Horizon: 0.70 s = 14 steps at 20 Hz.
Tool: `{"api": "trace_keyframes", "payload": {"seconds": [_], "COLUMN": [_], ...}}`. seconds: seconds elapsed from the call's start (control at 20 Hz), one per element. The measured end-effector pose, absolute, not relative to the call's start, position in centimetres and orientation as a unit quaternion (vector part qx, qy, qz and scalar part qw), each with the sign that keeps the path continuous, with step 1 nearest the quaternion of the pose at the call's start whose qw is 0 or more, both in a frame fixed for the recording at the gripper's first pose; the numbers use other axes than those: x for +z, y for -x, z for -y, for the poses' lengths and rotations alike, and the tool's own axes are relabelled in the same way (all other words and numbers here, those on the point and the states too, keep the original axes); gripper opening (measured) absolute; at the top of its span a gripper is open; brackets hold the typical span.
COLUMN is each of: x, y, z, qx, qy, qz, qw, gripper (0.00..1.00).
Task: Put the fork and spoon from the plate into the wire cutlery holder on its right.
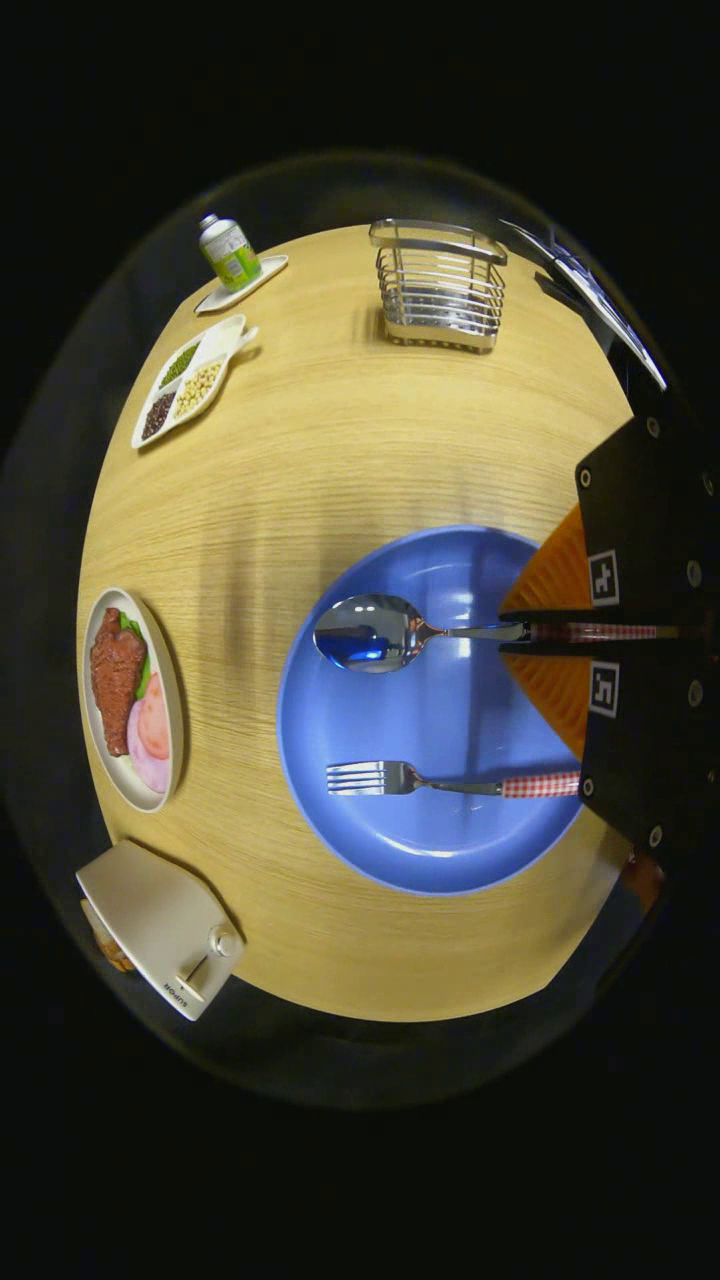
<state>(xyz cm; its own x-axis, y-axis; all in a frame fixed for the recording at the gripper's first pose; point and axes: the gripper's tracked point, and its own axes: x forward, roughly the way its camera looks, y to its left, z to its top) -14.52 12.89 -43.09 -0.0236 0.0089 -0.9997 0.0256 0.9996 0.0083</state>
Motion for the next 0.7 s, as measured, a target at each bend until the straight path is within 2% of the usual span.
{"api": "trace_keyframes", "payload": {"seconds": [0.25,0.7], "x": [-38.1,-32.5], "y": [14.3,14.7], "z": [-8.6,6.1], "qx": [-0.027,-0.051], "qy": [-0.036,-0.026], "qz": [-0.706,-0.718], "qw": [0.707,0.694], "gripper": [0.06,0.06]}}
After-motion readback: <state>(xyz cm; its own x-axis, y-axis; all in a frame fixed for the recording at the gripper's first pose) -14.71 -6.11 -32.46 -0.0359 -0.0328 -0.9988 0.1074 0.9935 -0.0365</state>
